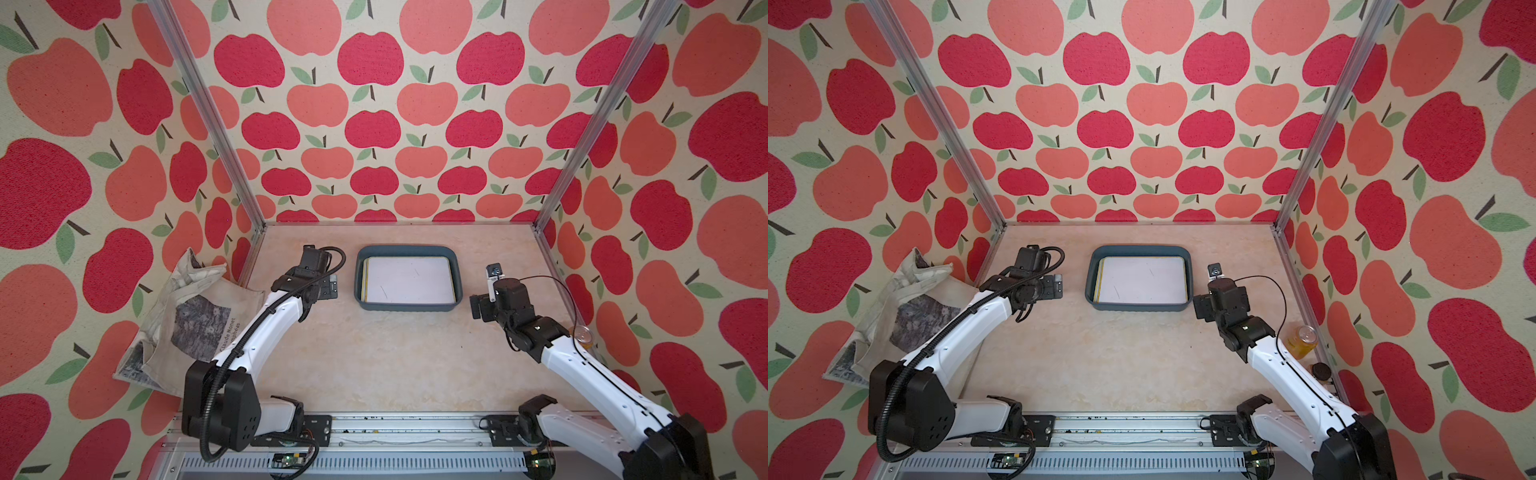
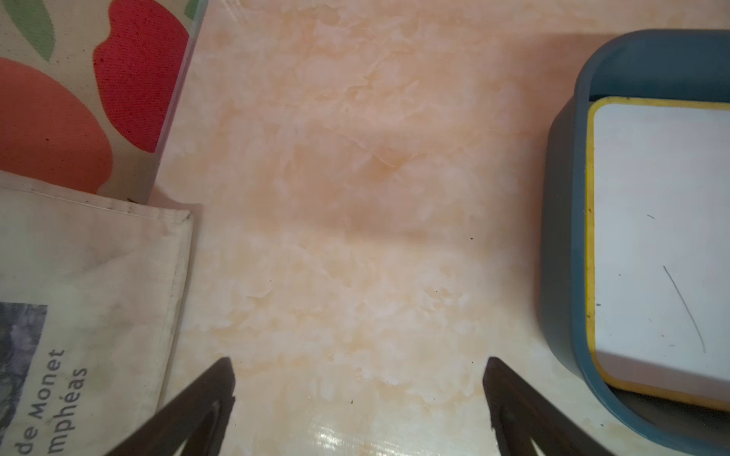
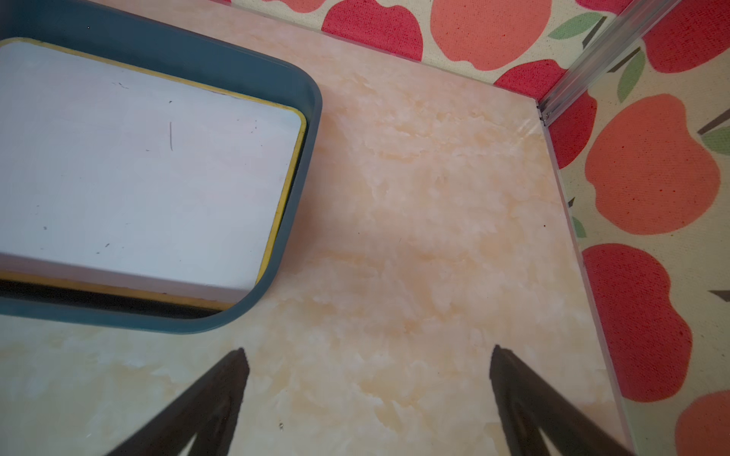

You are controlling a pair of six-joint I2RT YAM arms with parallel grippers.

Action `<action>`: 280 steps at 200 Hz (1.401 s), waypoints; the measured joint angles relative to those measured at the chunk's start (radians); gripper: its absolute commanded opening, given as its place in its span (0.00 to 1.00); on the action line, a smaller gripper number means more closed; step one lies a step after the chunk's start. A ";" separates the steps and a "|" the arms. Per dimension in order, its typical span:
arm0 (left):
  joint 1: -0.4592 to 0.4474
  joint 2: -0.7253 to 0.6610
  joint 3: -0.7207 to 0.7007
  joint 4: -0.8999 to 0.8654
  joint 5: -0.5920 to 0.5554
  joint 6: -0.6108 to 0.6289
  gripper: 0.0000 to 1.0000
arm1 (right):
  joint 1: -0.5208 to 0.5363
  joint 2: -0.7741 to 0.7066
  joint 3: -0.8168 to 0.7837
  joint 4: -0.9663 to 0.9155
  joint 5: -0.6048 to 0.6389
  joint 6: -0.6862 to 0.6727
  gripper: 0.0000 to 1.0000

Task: Put the whiteboard into the storage box
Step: Reset both arms

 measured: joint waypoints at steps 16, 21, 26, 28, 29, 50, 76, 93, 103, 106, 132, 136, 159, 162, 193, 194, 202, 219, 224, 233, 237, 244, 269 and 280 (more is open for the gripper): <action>0.006 -0.058 -0.127 0.128 -0.022 0.032 1.00 | -0.053 0.029 -0.017 0.063 -0.001 -0.012 0.99; 0.006 -0.075 -0.169 0.174 -0.030 0.045 0.99 | -0.068 0.042 -0.020 0.079 -0.003 -0.012 0.99; 0.006 -0.087 -0.203 0.210 -0.036 0.053 1.00 | -0.086 0.057 -0.023 0.094 -0.002 -0.012 0.99; 0.006 -0.091 -0.216 0.225 -0.040 0.055 0.99 | -0.092 0.062 -0.023 0.100 -0.003 -0.011 0.99; 0.006 -0.092 -0.220 0.230 -0.040 0.056 1.00 | -0.094 0.064 -0.023 0.103 -0.003 -0.011 0.99; 0.017 -0.106 -0.309 0.344 -0.070 0.078 0.99 | -0.150 0.124 -0.039 0.169 -0.013 -0.011 0.99; 0.032 -0.085 -0.326 0.446 -0.117 0.098 1.00 | -0.189 0.178 -0.066 0.248 -0.022 -0.011 0.99; 0.034 -0.057 -0.333 0.523 -0.149 0.119 1.00 | -0.207 0.200 -0.073 0.288 -0.037 -0.010 0.99; 0.034 -0.043 -0.347 0.569 -0.166 0.130 0.99 | -0.217 0.208 -0.074 0.314 -0.045 -0.010 0.99; 0.035 -0.038 -0.354 0.589 -0.170 0.130 1.00 | -0.221 0.209 -0.075 0.322 -0.046 -0.010 0.99; 0.050 0.004 -0.416 0.727 -0.179 0.158 1.00 | -0.256 0.211 -0.090 0.394 -0.065 -0.011 0.99; 0.053 0.011 -0.426 0.751 -0.179 0.163 0.99 | -0.261 0.211 -0.095 0.404 -0.069 -0.011 0.99; 0.061 0.048 -0.489 0.893 -0.179 0.199 1.00 | -0.305 0.209 -0.140 0.485 -0.078 -0.010 0.99; 0.061 0.051 -0.496 0.909 -0.178 0.205 0.99 | -0.311 0.209 -0.150 0.498 -0.080 -0.010 0.99; 0.067 0.063 -0.583 1.080 -0.136 0.248 0.99 | -0.340 0.194 -0.267 0.656 -0.081 -0.006 0.99; 0.068 0.063 -0.584 1.082 -0.135 0.248 0.99 | -0.340 0.193 -0.272 0.664 -0.082 -0.007 0.99; 0.072 0.063 -0.595 1.107 -0.124 0.255 0.99 | -0.340 0.191 -0.296 0.697 -0.081 -0.007 0.99; 0.089 0.063 -0.613 1.173 -0.099 0.265 1.00 | -0.340 0.192 -0.317 0.747 -0.080 -0.007 0.99; 0.095 0.063 -0.618 1.190 -0.090 0.268 0.99 | -0.340 0.194 -0.317 0.761 -0.080 -0.008 0.99; 0.109 0.062 -0.629 1.224 -0.071 0.271 0.99 | -0.340 0.203 -0.317 0.797 -0.079 -0.010 0.99; 0.116 0.062 -0.635 1.235 -0.060 0.273 0.99 | -0.340 0.207 -0.317 0.809 -0.077 -0.011 0.99; 0.129 0.062 -0.644 1.251 -0.042 0.280 0.99 | -0.340 0.221 -0.317 0.837 -0.073 -0.012 0.99; 0.161 0.062 -0.668 1.302 0.028 0.302 0.99 | -0.340 0.295 -0.330 0.953 -0.054 -0.030 0.99; 0.171 0.062 -0.676 1.325 0.063 0.314 1.00 | -0.340 0.327 -0.335 0.988 -0.051 -0.038 0.99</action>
